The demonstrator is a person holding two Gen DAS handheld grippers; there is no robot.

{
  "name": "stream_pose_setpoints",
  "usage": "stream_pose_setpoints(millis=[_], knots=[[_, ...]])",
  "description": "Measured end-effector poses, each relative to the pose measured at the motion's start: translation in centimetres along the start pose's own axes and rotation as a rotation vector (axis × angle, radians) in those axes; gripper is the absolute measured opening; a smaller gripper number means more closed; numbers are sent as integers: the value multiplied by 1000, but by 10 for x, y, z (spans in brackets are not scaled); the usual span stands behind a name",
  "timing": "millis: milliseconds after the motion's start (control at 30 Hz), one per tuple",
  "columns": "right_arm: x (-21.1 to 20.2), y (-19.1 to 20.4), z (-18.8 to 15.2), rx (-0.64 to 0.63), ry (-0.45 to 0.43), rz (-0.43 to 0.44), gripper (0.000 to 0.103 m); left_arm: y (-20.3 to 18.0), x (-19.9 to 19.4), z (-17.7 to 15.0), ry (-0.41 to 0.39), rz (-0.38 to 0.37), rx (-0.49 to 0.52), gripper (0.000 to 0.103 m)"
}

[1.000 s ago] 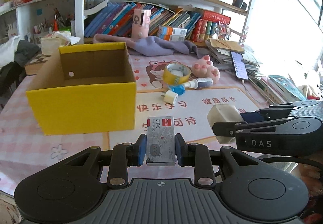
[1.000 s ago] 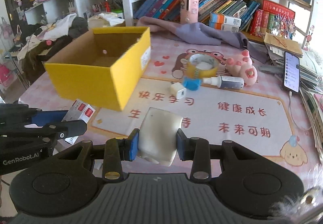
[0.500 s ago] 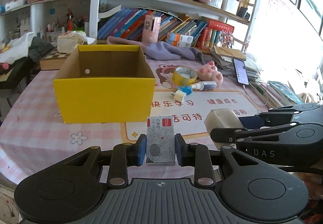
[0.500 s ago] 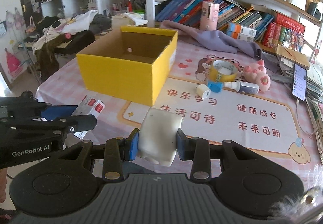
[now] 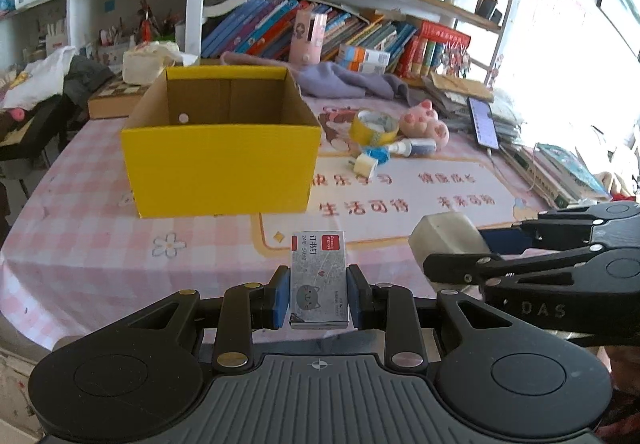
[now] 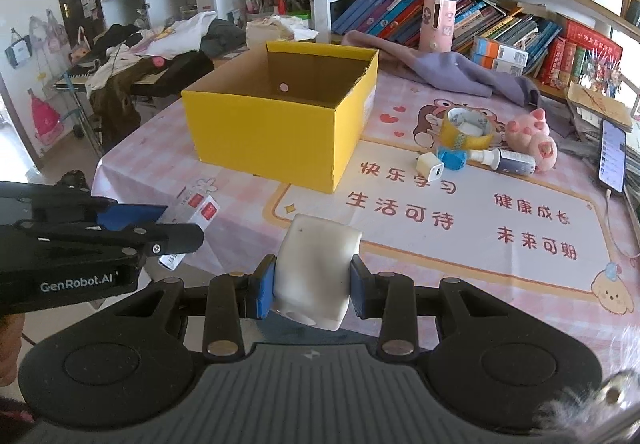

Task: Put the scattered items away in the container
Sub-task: 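Lift both held items and carry them over the yellow box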

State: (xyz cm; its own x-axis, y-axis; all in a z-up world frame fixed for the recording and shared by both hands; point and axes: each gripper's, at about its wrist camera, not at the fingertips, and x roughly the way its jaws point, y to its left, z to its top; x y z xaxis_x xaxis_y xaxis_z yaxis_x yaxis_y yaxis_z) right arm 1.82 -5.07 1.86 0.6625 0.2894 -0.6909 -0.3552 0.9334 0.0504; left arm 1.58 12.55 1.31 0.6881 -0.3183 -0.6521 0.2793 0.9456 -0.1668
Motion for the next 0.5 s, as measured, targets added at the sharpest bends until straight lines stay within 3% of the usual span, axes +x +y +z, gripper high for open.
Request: stream_pose_setpoints(millis=[500], knots=[[11, 29, 7, -78, 21, 89, 35, 26, -31, -17, -45, 115, -96, 28]])
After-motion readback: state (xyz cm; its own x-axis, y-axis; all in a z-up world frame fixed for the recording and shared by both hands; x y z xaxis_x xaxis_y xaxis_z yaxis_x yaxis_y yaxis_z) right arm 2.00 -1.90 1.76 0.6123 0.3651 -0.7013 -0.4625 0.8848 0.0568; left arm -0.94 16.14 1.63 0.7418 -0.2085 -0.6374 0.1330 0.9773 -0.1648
